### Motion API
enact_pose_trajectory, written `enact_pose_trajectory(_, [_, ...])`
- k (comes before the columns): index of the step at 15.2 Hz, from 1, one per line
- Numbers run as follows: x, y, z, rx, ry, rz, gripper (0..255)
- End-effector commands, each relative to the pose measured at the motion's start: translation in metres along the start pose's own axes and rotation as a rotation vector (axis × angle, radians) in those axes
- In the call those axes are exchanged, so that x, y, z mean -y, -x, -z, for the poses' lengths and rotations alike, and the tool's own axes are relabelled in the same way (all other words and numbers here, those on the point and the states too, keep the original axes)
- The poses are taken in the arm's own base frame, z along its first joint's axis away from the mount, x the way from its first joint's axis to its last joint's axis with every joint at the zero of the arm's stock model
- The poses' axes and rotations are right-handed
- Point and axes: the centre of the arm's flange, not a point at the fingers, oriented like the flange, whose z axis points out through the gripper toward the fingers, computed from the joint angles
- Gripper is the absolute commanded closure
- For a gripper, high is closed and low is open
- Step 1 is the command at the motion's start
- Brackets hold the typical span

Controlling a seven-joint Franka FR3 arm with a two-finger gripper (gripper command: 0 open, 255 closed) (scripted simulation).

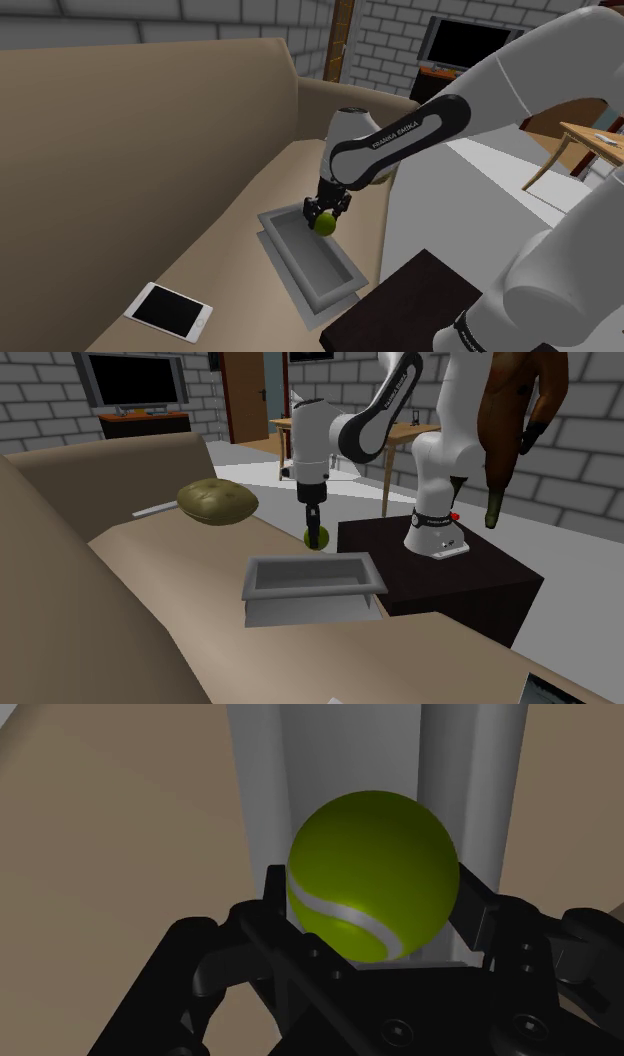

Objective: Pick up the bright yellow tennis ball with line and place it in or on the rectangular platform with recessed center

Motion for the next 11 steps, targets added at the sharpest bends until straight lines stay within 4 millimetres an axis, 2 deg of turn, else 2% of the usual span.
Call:
enact_pose_trajectory(1, [0.000, -0.001, -0.010, -0.001, 0.000, 0.000, 255])
enact_pose_trajectory(7, [-0.002, -0.002, -0.042, -0.001, 0.000, 0.000, 255])
enact_pose_trajectory(11, [-0.002, -0.002, -0.043, -0.001, 0.000, 0.000, 255])
